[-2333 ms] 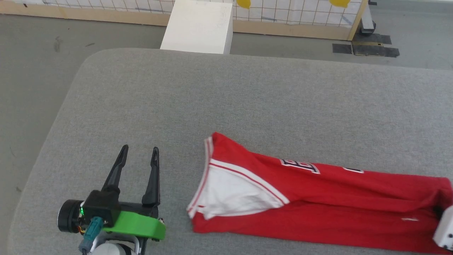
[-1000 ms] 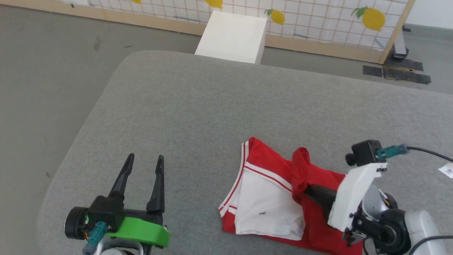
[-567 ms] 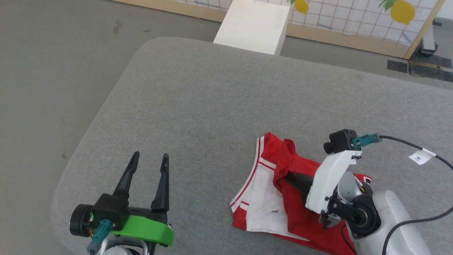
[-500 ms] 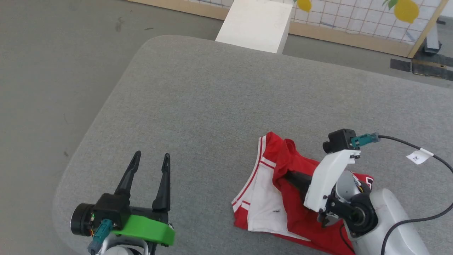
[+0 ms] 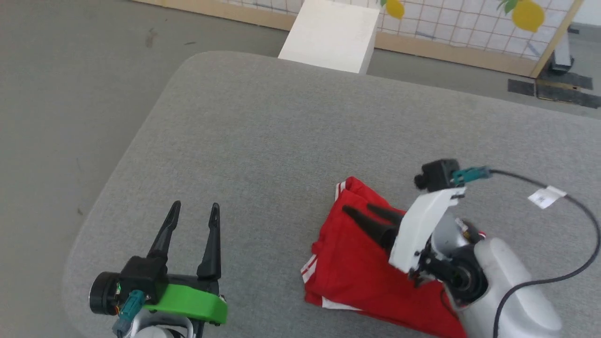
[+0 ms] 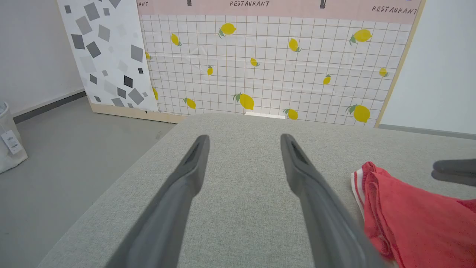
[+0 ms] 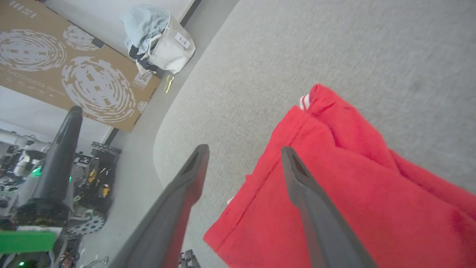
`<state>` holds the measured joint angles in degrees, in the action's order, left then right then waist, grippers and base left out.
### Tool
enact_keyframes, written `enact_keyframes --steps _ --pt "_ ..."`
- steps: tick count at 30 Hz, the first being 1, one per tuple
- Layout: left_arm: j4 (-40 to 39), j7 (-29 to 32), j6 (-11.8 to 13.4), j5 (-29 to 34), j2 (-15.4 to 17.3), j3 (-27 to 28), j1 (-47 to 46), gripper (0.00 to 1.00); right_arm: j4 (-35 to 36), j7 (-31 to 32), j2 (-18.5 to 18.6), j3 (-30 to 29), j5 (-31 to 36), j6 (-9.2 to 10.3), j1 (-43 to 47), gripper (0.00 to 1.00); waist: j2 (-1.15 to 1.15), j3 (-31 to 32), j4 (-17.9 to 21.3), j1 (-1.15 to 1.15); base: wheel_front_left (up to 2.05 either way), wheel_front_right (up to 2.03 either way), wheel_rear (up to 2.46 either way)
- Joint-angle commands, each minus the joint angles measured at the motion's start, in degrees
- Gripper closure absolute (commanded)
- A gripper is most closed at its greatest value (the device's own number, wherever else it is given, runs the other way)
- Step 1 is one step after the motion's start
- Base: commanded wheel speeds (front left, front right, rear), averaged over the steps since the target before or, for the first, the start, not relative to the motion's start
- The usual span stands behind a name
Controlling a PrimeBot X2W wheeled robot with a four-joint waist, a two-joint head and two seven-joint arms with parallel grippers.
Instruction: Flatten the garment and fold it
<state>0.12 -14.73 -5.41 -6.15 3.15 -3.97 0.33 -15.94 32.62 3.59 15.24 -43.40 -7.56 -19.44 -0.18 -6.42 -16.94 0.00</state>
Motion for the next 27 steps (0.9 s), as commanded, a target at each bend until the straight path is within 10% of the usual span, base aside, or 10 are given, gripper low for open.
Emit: enact_keyframes --steps 1,9,15,27 --pt "-0.1 -0.3 0.2 -0.5 -0.3 0.3 -0.5 0.00 1.2 -1.7 1.5 -0.3 2.4 0.08 -1.9 0.00 0.18 0.9 1.2 0.00 0.00 0.00 0.00" --pt "-0.6 -0.3 0.2 -1.3 -0.3 1.0 -0.3 0.00 4.3 -18.6 17.0 0.8 18.7 0.08 -4.8 0.00 0.18 2.8 4.9 0.00 0.00 0.00 0.00" --pt "-0.9 -0.3 0.1 -1.9 -0.3 2.0 -0.2 0.00 5.1 -30.4 22.1 -4.1 25.2 0.08 -2.2 0.00 0.18 3.4 8.3 0.00 0.00 0.00 0.00" --pt "0.7 -0.3 -1.0 -3.2 -0.3 2.3 -0.9 0.00 17.4 -44.5 12.3 -20.4 35.8 0.08 14.2 0.00 0.18 3.2 12.1 0.00 0.00 0.00 0.00"
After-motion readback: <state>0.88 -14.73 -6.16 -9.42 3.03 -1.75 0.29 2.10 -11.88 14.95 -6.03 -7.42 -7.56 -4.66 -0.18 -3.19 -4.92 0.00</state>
